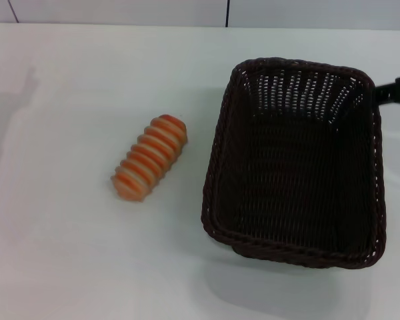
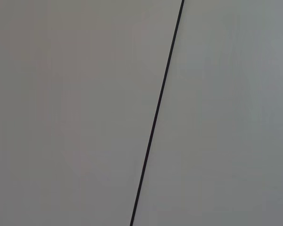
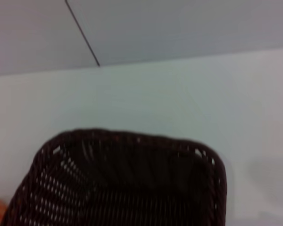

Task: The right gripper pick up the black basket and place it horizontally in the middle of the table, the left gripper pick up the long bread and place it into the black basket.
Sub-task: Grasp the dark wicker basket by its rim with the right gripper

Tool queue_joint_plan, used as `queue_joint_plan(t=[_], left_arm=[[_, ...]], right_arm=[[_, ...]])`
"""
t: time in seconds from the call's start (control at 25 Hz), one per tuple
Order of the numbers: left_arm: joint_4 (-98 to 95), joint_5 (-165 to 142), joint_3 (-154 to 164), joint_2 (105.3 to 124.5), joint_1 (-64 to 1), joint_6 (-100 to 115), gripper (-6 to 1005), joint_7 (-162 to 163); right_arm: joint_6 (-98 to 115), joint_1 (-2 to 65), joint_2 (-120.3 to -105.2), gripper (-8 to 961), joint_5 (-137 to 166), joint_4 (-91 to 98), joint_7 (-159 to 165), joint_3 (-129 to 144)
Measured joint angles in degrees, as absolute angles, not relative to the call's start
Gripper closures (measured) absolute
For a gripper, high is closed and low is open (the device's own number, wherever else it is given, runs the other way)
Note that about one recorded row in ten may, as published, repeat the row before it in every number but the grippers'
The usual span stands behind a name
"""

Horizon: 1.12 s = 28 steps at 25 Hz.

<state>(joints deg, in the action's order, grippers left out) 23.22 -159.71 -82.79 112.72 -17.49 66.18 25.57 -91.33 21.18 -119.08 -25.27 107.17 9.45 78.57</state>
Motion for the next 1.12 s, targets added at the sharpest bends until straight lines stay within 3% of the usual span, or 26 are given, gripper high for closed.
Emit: queue_joint_plan(t=[1.12], left_arm=[[23.0,-159.7,-82.9,112.14,-16.8,66.2,179,25.6]], right_arm=[[-91.0,23.4,-119.1,188,-27.7,95.2,11.0,82.5]])
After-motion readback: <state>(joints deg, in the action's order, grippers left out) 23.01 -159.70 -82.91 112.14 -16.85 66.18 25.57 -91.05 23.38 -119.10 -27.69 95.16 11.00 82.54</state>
